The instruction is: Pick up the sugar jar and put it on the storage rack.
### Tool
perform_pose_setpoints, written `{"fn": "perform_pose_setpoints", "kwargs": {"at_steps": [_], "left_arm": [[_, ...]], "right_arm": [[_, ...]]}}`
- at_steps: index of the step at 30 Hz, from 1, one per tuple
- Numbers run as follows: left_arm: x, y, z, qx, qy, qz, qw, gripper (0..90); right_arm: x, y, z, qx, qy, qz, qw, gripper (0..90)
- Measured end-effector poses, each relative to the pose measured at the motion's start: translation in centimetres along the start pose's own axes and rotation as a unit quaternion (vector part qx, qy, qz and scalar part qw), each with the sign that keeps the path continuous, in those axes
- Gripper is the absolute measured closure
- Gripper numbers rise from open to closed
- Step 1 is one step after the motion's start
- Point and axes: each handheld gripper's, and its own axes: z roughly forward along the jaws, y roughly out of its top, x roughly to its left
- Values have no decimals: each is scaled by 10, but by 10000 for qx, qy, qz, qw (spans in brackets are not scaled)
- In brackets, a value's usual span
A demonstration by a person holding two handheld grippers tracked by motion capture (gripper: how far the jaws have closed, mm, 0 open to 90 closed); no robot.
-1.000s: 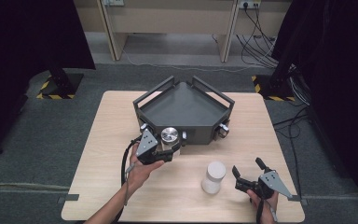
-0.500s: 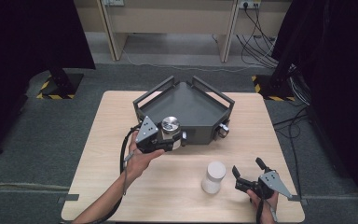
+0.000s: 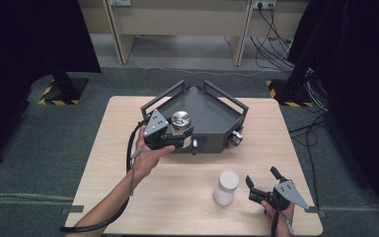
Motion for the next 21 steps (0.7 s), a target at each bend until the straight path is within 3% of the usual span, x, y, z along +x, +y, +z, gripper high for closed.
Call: {"fn": "perform_pose_setpoints", "kwargs": {"at_steps": [18, 21], "left_arm": [[17, 14, 32, 84, 572, -10, 9983, 312], [22, 14, 37, 107, 665, -144, 9976, 312]], "right_arm": [[-1, 0, 1, 3, 6, 42, 10000, 3], [-1, 0, 1, 1, 9, 41, 10000, 3]]}}
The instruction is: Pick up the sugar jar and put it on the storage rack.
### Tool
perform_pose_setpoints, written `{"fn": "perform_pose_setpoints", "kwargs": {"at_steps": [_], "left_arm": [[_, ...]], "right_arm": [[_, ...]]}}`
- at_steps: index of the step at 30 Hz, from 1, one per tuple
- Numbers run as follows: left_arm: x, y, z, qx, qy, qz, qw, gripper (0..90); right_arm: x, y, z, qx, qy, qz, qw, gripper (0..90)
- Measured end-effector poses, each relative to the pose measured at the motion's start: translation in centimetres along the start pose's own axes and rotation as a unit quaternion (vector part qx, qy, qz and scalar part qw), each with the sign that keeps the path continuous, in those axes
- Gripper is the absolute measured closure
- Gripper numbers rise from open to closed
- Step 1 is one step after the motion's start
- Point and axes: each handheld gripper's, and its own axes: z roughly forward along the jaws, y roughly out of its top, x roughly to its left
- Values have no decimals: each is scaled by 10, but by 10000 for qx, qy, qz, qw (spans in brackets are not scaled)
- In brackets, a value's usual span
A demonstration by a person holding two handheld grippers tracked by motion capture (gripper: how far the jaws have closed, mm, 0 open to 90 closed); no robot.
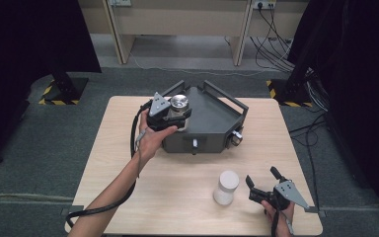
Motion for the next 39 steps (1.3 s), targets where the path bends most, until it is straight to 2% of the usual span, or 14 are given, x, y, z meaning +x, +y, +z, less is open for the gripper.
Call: {"fn": "perform_pose_setpoints", "kwargs": {"at_steps": [8, 12, 17, 28, 39], "left_arm": [[7, -4, 13, 37, 202, 2, 9998, 312], [10, -8, 17, -2, 291, -78, 9995, 312], [10, -11, 22, 63, 400, 4, 9992, 312], [8, -17, 30, 124, 475, -51, 9988, 312], [7, -22, 35, 159, 517, 20, 9985, 312]], "right_arm": [[0, 0, 0, -4, 3, 0, 10000, 3], [-1, 0, 0, -3, 13, -4, 10000, 3], [-1, 0, 0, -2, 23, -9, 10000, 3], [-1, 0, 0, -9, 19, -12, 10000, 3], [-1, 0, -1, -24, 11, -15, 10000, 3]]}}
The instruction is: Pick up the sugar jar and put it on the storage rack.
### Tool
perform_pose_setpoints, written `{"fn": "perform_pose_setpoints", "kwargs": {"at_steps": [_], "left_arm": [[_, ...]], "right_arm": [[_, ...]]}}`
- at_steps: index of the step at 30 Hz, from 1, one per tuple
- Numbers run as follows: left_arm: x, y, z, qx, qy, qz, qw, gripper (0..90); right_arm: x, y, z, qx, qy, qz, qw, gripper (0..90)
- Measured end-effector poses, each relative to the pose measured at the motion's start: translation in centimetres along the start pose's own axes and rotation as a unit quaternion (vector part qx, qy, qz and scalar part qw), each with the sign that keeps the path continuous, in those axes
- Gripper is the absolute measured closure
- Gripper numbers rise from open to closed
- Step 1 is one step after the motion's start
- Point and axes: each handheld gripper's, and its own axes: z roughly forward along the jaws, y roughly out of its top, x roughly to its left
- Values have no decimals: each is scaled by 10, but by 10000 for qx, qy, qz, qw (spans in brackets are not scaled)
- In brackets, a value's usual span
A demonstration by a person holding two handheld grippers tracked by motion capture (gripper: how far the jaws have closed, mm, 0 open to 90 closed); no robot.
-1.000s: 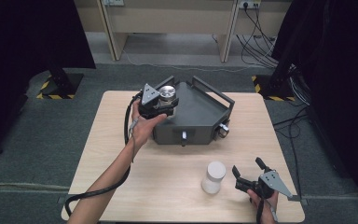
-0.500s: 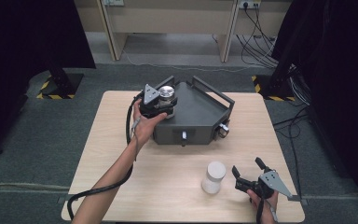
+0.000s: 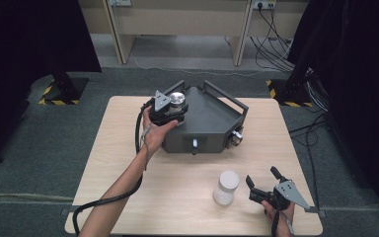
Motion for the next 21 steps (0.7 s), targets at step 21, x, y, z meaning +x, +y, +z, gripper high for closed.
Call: {"fn": "perform_pose_setpoints", "kwargs": {"at_steps": [21], "left_arm": [[-11, 4, -12, -143, 174, -31, 9997, 33]], "right_arm": [[0, 0, 0, 0, 15, 10, 10000, 3]]}}
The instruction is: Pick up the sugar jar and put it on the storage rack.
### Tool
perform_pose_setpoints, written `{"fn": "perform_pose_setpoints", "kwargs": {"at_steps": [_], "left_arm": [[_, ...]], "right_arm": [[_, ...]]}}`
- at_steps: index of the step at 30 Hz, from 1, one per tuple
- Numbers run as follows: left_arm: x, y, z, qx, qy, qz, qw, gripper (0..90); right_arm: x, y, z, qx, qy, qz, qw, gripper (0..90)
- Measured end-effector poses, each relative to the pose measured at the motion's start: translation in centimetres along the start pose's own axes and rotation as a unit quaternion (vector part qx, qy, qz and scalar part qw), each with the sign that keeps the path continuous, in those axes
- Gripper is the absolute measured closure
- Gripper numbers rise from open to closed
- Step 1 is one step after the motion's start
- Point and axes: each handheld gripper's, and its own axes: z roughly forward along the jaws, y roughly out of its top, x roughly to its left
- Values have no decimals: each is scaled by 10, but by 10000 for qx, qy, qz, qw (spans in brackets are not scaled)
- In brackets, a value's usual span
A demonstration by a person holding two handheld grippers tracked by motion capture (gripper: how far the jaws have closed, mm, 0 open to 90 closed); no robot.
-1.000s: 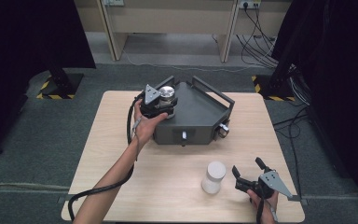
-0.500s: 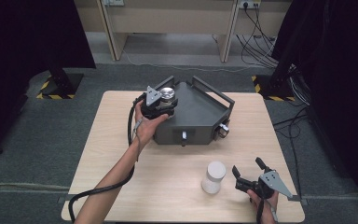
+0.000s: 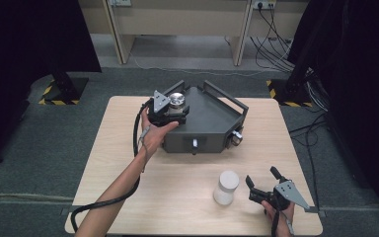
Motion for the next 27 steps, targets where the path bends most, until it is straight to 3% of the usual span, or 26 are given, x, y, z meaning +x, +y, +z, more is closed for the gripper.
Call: {"fn": "perform_pose_setpoints", "kwargs": {"at_steps": [10, 27], "left_arm": [[0, 2, -7, -16, 22, -134, 9999, 0], [-6, -9, -47, -352, -430, -258, 9981, 0]], "right_arm": [[0, 0, 0, 4, -9, 4, 10000, 3], [1, 0, -1, 3, -16, 10, 10000, 3]]}}
